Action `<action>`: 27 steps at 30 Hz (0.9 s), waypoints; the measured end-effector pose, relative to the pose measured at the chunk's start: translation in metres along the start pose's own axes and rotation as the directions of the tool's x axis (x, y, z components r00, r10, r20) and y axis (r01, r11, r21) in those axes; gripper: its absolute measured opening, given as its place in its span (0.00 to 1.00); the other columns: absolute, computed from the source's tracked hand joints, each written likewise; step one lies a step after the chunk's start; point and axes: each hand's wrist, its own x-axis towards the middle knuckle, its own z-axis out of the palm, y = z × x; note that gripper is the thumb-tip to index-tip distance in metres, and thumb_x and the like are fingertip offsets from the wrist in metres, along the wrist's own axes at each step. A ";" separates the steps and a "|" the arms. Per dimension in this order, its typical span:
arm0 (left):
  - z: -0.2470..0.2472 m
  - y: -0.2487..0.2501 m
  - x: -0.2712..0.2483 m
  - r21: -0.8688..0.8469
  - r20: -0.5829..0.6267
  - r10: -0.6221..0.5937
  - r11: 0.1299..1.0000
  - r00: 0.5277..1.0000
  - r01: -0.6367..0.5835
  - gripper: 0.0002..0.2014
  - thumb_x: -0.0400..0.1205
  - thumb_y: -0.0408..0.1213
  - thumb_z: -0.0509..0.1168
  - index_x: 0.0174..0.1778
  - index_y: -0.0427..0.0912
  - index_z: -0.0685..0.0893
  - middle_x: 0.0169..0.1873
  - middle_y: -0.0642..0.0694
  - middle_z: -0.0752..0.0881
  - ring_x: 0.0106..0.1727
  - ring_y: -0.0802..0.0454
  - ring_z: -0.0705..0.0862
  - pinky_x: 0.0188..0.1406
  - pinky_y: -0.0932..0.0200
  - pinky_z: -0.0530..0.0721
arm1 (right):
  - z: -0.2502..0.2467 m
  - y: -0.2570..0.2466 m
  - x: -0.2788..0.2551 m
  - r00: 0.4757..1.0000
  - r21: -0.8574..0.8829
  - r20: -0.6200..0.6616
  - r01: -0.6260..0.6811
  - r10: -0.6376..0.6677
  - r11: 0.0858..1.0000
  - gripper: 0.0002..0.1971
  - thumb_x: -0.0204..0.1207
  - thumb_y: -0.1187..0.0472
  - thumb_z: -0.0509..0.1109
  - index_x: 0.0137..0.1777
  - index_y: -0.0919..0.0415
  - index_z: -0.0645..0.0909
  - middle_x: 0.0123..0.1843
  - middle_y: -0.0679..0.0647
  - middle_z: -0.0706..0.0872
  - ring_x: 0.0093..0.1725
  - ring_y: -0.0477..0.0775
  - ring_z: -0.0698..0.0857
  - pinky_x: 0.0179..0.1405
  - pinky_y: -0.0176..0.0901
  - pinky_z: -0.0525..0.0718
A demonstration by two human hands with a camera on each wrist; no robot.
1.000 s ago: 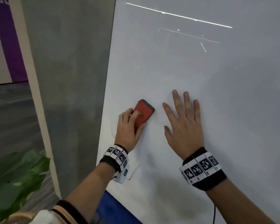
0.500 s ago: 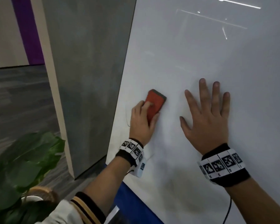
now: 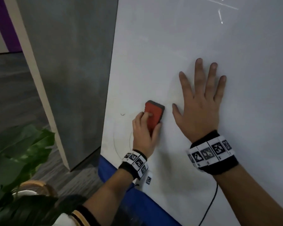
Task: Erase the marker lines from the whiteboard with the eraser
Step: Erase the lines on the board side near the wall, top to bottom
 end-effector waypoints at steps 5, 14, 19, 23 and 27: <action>-0.025 -0.066 0.039 -0.060 -0.245 -0.251 0.968 0.937 0.243 0.28 0.84 0.49 0.65 0.77 0.41 0.70 0.65 0.41 0.77 0.65 0.40 0.79 0.69 0.44 0.79 | 0.003 0.005 -0.001 1.000 -0.013 0.011 0.025 -0.025 1.000 0.44 0.78 0.45 0.72 0.90 0.54 0.55 0.91 0.64 0.45 0.89 0.73 0.45 0.86 0.70 0.40; 0.003 -0.020 -0.015 -0.086 -0.091 -0.146 0.987 0.985 0.138 0.22 0.85 0.43 0.68 0.72 0.45 0.70 0.63 0.49 0.75 0.63 0.47 0.75 0.67 0.57 0.74 | 0.003 -0.002 -0.006 1.000 -0.020 -0.005 0.003 -0.004 1.000 0.44 0.76 0.46 0.72 0.89 0.55 0.57 0.91 0.65 0.48 0.88 0.75 0.47 0.86 0.72 0.42; -0.020 -0.108 0.017 -0.087 -0.263 -0.329 0.944 0.907 0.318 0.26 0.84 0.50 0.66 0.76 0.45 0.69 0.65 0.43 0.80 0.63 0.41 0.81 0.66 0.43 0.81 | 0.005 -0.010 -0.005 0.999 -0.013 0.016 -0.028 0.028 1.000 0.46 0.75 0.48 0.74 0.89 0.56 0.56 0.91 0.66 0.48 0.88 0.76 0.48 0.86 0.73 0.45; -0.029 -0.149 0.027 -0.175 -0.347 -0.614 0.785 0.709 0.594 0.30 0.87 0.44 0.65 0.82 0.36 0.65 0.74 0.35 0.78 0.73 0.34 0.79 0.75 0.42 0.77 | 0.009 -0.012 -0.010 0.999 -0.022 0.031 -0.019 0.020 1.000 0.47 0.76 0.47 0.74 0.90 0.56 0.54 0.91 0.66 0.48 0.88 0.76 0.48 0.86 0.72 0.44; -0.004 -0.083 -0.003 -0.102 -0.243 -0.408 0.913 0.880 0.395 0.26 0.86 0.42 0.66 0.78 0.38 0.67 0.67 0.40 0.78 0.66 0.38 0.78 0.71 0.43 0.77 | 0.012 -0.019 -0.015 0.999 -0.028 0.039 -0.032 0.033 0.999 0.46 0.77 0.47 0.73 0.90 0.54 0.53 0.90 0.67 0.47 0.88 0.77 0.47 0.86 0.73 0.43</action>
